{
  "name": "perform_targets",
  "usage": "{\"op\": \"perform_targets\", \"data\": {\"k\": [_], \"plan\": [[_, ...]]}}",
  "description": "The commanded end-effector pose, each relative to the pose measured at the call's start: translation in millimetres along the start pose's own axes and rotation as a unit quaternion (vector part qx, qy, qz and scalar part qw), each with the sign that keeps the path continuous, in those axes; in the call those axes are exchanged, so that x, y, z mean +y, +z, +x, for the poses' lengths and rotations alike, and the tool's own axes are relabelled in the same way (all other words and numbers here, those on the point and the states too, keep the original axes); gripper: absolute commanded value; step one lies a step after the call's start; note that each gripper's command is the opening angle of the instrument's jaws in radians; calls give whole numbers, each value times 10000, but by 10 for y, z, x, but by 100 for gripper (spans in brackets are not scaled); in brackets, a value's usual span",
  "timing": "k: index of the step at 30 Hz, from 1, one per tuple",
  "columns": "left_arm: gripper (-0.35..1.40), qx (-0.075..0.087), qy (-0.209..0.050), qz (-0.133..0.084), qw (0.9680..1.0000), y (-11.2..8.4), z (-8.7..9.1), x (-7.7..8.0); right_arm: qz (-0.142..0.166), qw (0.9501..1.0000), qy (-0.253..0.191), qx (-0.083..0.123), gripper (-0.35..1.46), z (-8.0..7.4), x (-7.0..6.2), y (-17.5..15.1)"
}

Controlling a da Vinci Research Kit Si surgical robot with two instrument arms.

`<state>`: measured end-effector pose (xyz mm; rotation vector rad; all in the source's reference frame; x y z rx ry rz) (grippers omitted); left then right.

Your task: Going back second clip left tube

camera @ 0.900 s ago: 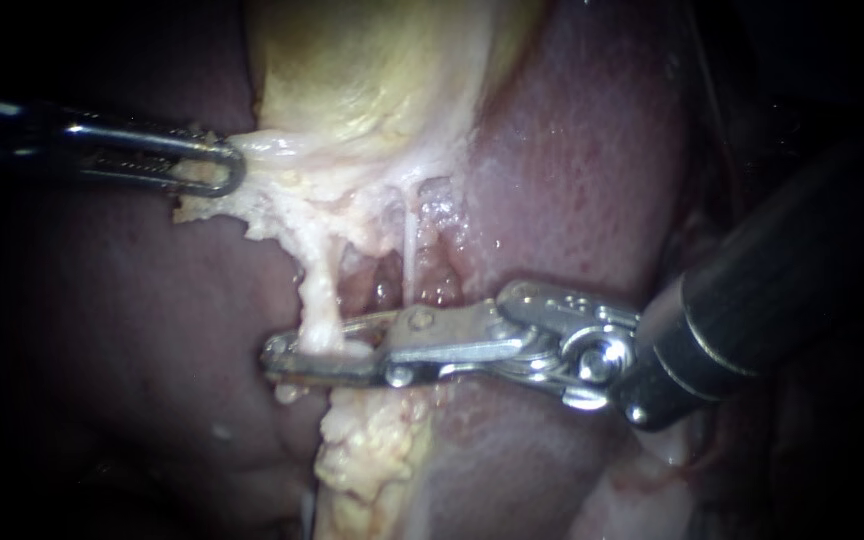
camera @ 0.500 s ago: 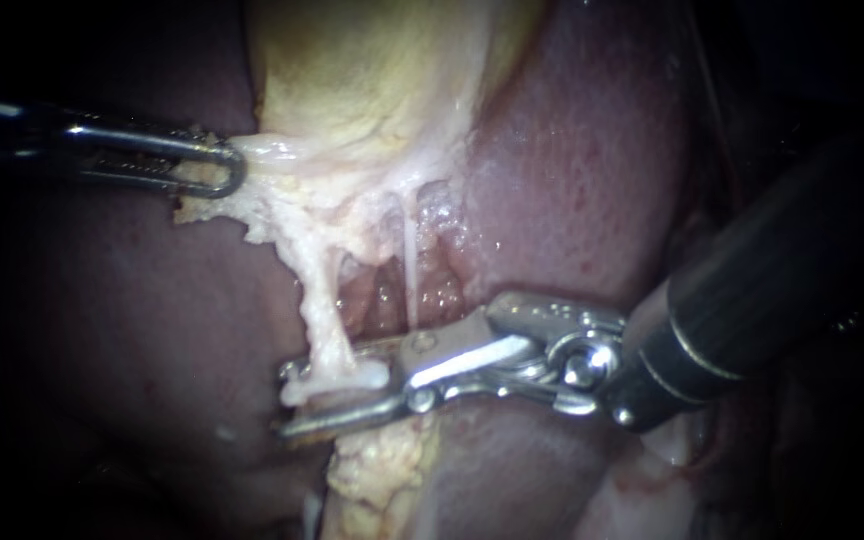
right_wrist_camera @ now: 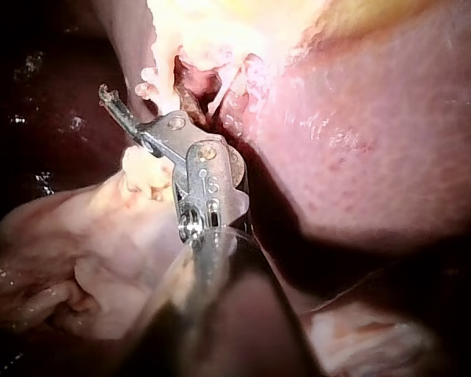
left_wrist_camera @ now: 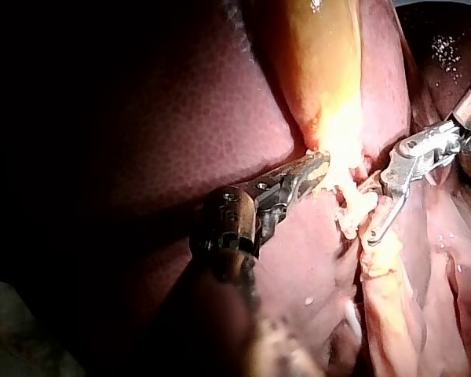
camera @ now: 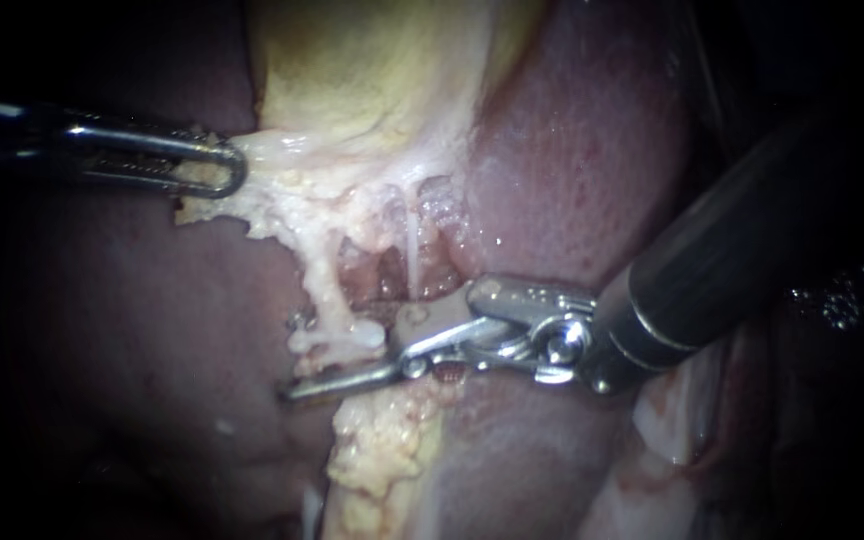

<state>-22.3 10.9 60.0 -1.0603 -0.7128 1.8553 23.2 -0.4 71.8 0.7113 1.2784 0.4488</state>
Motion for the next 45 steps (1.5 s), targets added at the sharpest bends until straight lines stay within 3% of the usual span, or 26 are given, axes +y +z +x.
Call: {"op": "perform_targets", "data": {"k": [1,16,21,27,36,45], "plan": [[-35,3,-2,6,10000,0,0,0,-26,10000,-50,5,50,1,1,-2],[-35,2,-2,5,10000,-1,-1,0,-111,9995,-301,-31,49,-1,0,-25],[-35,1,-1,4,10000,-1,-1,0,-179,9945,-969,-352,50,-5,-14,-52],[-35,1,-1,4,10000,-1,-1,0,-411,9876,-1442,-454,50,-11,-38,-94],[-35,1,1,3,10000,-2,-1,0,-471,9803,-1851,-494,50,12,-46,-159],[-35,2,0,5,10000,-1,-1,0,-504,9753,-2087,-522,50,26,-52,-178]]}}
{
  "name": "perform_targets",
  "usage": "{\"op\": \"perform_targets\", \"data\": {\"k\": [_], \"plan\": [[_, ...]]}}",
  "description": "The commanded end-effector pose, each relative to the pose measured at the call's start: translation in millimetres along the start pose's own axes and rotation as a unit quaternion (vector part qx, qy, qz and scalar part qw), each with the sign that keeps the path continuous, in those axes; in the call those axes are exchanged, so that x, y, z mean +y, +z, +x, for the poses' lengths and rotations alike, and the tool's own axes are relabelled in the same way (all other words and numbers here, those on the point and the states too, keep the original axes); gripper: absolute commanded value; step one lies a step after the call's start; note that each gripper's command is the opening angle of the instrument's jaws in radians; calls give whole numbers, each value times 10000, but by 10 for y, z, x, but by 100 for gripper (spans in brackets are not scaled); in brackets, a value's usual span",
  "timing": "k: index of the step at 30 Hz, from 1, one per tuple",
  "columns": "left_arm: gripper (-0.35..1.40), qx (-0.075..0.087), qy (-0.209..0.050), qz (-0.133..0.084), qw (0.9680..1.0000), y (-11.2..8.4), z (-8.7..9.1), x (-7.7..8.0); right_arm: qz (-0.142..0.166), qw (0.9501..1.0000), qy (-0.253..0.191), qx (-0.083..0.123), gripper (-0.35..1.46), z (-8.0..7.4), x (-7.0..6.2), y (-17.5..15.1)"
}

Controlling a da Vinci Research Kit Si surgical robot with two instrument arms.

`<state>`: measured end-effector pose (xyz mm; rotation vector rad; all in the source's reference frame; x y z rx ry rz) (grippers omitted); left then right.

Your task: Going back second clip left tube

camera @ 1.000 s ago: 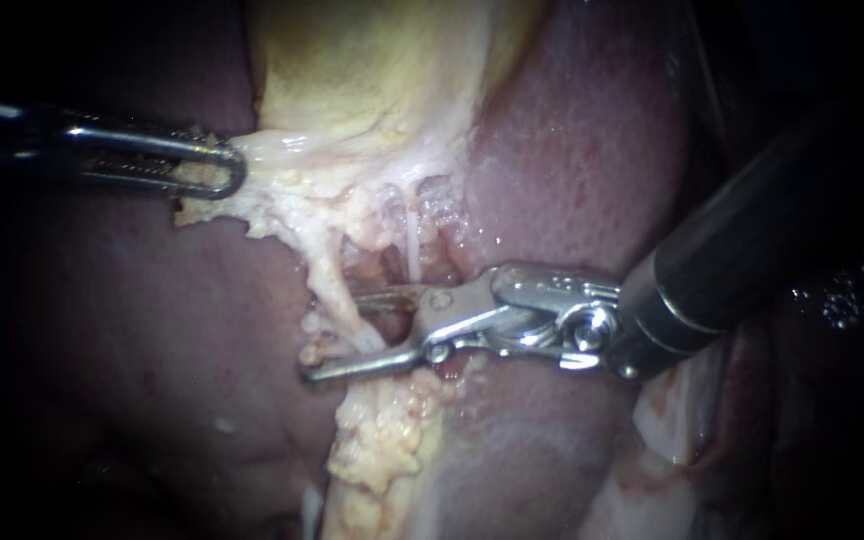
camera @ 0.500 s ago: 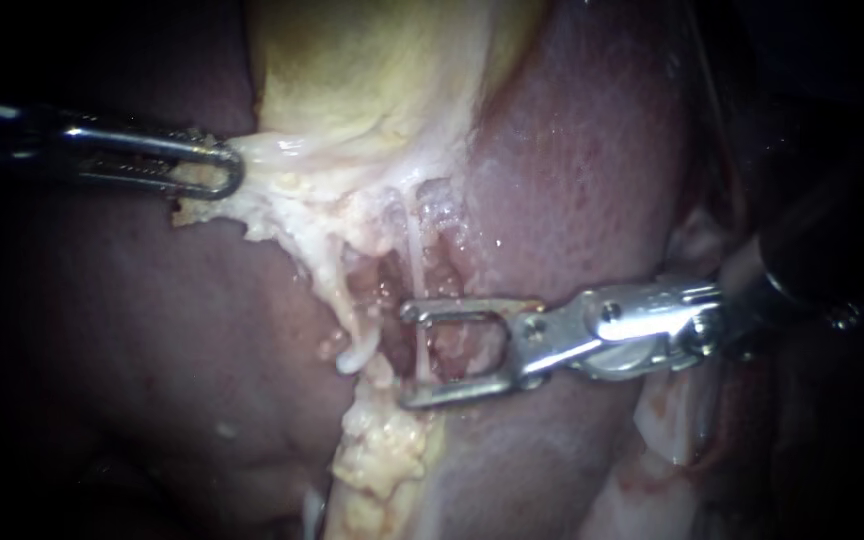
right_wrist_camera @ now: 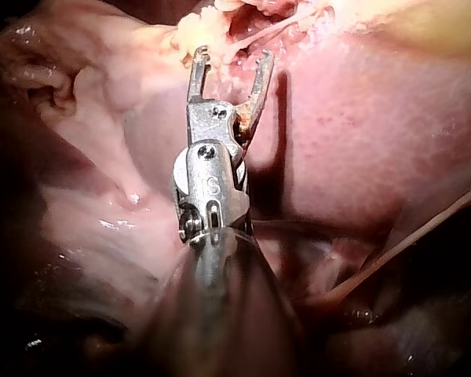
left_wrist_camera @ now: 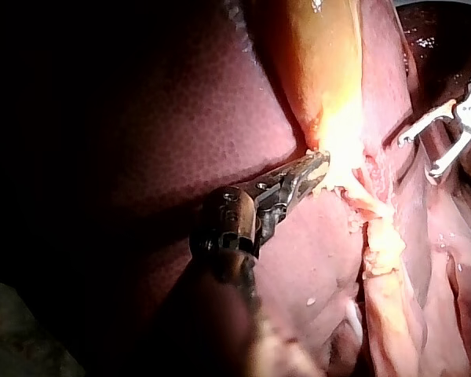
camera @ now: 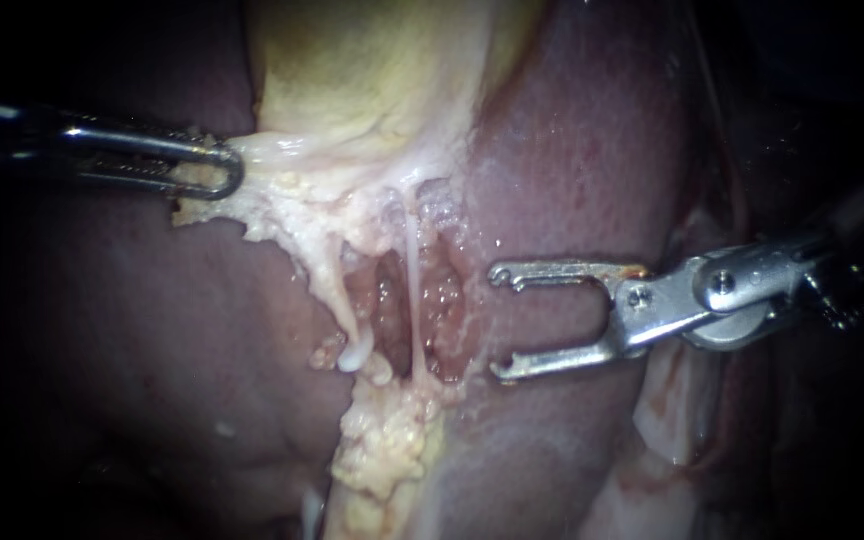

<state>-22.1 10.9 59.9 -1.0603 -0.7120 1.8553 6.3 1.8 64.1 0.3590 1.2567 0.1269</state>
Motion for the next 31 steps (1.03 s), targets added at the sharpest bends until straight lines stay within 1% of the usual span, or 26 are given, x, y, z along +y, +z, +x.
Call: {"op": "perform_targets", "data": {"k": [1,6,13,20,23,31], "plan": [[-35,2,0,5,10000,1,0,0,1,10000,-18,-5,50,0,0,0],[-35,2,12,-24,10000,11,-5,0,3,10000,-76,-7,50,-1,0,-2],[-35,-64,37,-21,10000,39,-9,-8,5,10000,-73,-7,50,-2,0,-6],[-35,-148,73,-78,9998,69,-16,-14,6,10000,-70,-7,50,-1,1,-7],[-35,-165,82,-78,9998,74,-17,-14,9,10000,-98,-8,50,-1,1,-8],[-35,-167,82,-81,9998,73,-17,-14,7,10000,-95,-8,50,0,1,-7]]}}
